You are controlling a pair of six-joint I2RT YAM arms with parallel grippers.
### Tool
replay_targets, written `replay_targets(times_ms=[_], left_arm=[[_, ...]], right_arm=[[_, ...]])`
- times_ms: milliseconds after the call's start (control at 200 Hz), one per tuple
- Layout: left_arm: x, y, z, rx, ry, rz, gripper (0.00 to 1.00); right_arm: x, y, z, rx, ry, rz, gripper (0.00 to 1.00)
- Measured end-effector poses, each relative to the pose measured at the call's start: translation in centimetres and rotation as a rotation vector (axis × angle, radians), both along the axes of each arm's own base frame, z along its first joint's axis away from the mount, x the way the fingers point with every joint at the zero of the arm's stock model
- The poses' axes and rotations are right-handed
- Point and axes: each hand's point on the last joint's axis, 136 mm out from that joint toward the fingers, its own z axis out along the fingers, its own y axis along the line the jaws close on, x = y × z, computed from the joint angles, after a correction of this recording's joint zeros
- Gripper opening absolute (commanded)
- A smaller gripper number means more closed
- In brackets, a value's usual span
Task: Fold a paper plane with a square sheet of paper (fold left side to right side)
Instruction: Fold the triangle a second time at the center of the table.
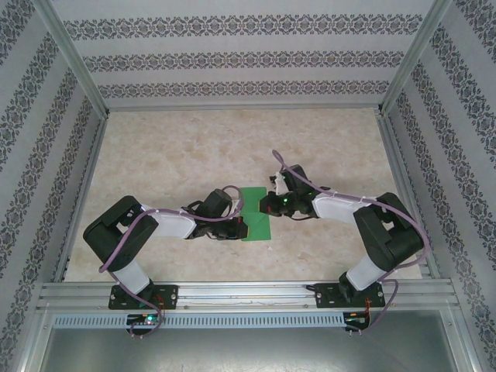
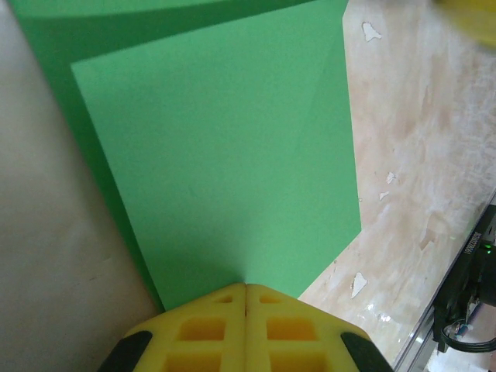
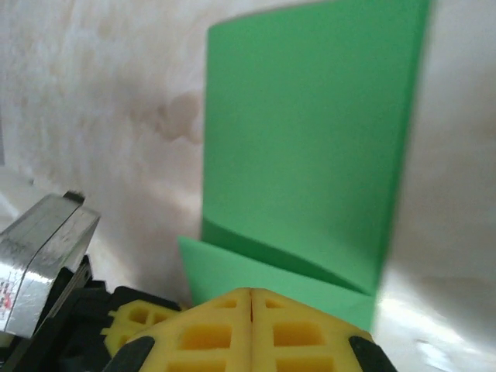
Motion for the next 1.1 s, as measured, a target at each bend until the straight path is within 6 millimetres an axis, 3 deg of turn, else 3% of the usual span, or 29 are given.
replay_targets(times_ms=[235, 635, 919, 1099], left_arm=[[0.1, -0.1, 0.1, 0.001, 0.004, -0.001, 0.02], [2.7, -2.3, 3.0, -0.022, -0.05, -0.021, 0.02], [2.5, -2.5, 0.4, 0.017, 0.002, -0.04, 0.02], [2.5, -2.5, 0.2, 0.018, 0.004, -0.044, 0.02]], right_arm=[[-0.4, -0.1, -3.2, -0.047, 0.082, -0.01, 0.0], [-0.1, -0.2, -3.2, -0.05, 0.08, -0.012, 0.0], [-0.1, -0.2, -3.3, -0.049, 0.08, -0.005, 0.0], [-0.2, -0.2, -3.3, -0.05, 0.079, -0.003, 0.0]])
